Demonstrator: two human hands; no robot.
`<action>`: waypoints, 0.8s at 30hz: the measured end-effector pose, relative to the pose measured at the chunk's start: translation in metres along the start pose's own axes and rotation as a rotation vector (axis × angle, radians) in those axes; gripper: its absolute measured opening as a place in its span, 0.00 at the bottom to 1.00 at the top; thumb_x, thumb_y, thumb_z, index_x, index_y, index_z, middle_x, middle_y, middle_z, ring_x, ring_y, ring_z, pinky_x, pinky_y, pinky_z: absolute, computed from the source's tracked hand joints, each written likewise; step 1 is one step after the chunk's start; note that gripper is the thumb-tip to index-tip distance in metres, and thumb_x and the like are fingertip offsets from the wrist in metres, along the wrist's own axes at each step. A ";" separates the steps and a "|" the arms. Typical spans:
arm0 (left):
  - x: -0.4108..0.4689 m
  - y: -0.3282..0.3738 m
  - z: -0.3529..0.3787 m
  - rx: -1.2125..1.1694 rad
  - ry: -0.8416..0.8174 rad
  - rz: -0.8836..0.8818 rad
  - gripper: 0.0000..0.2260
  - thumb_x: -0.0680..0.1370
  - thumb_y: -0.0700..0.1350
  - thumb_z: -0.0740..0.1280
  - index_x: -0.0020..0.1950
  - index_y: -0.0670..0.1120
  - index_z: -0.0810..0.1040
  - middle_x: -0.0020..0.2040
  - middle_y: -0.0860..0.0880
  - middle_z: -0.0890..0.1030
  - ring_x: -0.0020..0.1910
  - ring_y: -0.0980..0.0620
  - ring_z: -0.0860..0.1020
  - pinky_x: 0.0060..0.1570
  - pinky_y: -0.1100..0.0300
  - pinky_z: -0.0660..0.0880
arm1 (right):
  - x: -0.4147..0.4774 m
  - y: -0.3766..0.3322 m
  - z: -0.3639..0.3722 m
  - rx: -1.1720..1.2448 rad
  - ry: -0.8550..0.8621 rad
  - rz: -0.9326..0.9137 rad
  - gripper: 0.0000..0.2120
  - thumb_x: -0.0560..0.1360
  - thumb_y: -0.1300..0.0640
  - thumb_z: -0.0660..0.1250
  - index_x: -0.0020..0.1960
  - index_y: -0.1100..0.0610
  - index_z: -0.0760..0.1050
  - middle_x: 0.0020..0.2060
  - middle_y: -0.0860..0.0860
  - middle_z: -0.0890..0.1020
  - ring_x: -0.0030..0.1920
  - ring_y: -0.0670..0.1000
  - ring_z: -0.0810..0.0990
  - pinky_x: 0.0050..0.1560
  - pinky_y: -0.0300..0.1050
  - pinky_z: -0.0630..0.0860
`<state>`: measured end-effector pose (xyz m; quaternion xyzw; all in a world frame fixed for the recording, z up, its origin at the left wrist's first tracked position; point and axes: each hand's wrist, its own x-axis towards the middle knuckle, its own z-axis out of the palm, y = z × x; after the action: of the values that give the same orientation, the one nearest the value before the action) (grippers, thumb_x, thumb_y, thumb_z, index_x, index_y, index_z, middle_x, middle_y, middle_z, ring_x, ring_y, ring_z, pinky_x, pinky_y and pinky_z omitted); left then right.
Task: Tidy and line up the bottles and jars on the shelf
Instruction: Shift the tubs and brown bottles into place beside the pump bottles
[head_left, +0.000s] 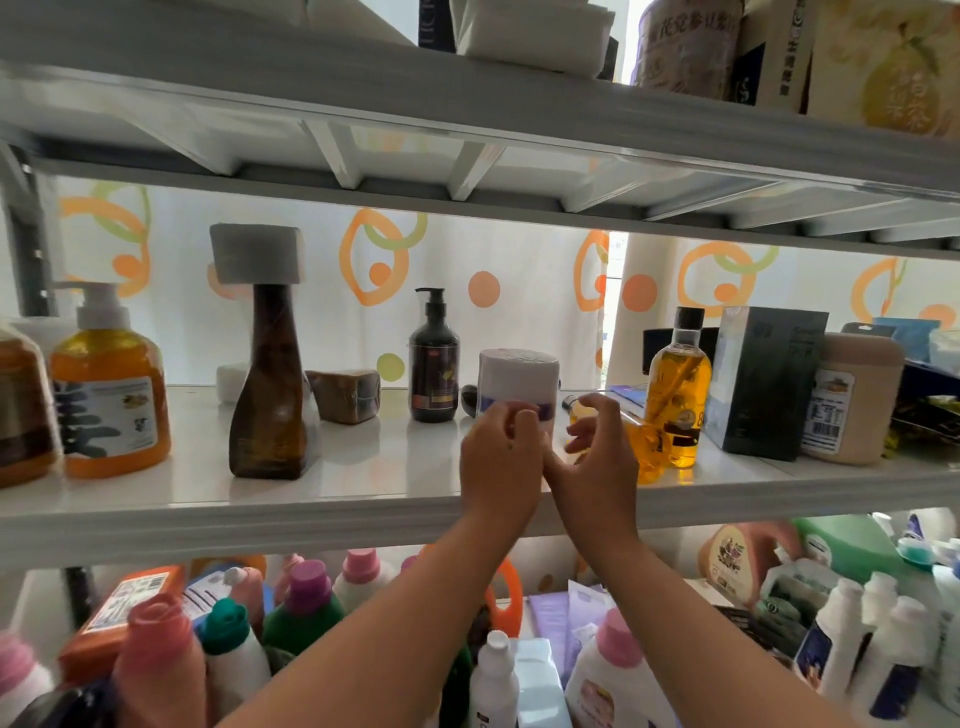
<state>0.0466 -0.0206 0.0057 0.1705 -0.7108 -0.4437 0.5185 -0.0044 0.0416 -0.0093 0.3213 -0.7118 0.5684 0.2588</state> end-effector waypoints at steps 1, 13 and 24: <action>0.005 -0.003 -0.007 -0.011 0.026 -0.019 0.08 0.80 0.43 0.57 0.51 0.46 0.76 0.48 0.49 0.79 0.47 0.52 0.77 0.46 0.63 0.77 | 0.001 -0.002 0.006 0.017 -0.021 0.007 0.28 0.68 0.53 0.74 0.64 0.55 0.65 0.52 0.52 0.77 0.47 0.47 0.75 0.39 0.25 0.66; 0.049 -0.019 -0.043 -0.013 -0.451 -0.281 0.18 0.81 0.51 0.51 0.68 0.47 0.69 0.68 0.48 0.70 0.67 0.49 0.67 0.66 0.54 0.63 | 0.020 0.000 0.046 -0.051 -0.189 0.236 0.43 0.66 0.49 0.76 0.71 0.52 0.53 0.65 0.56 0.72 0.63 0.58 0.73 0.57 0.52 0.74; 0.047 -0.033 -0.060 0.102 -0.326 -0.176 0.15 0.81 0.51 0.51 0.53 0.49 0.76 0.47 0.51 0.79 0.45 0.58 0.75 0.39 0.66 0.67 | 0.019 -0.011 0.052 -0.064 -0.303 0.219 0.46 0.63 0.46 0.77 0.71 0.53 0.52 0.64 0.55 0.73 0.61 0.58 0.75 0.56 0.53 0.74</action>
<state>0.0736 -0.0991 0.0104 0.1840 -0.7894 -0.4722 0.3464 -0.0091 -0.0142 -0.0001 0.3155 -0.7910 0.5154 0.0956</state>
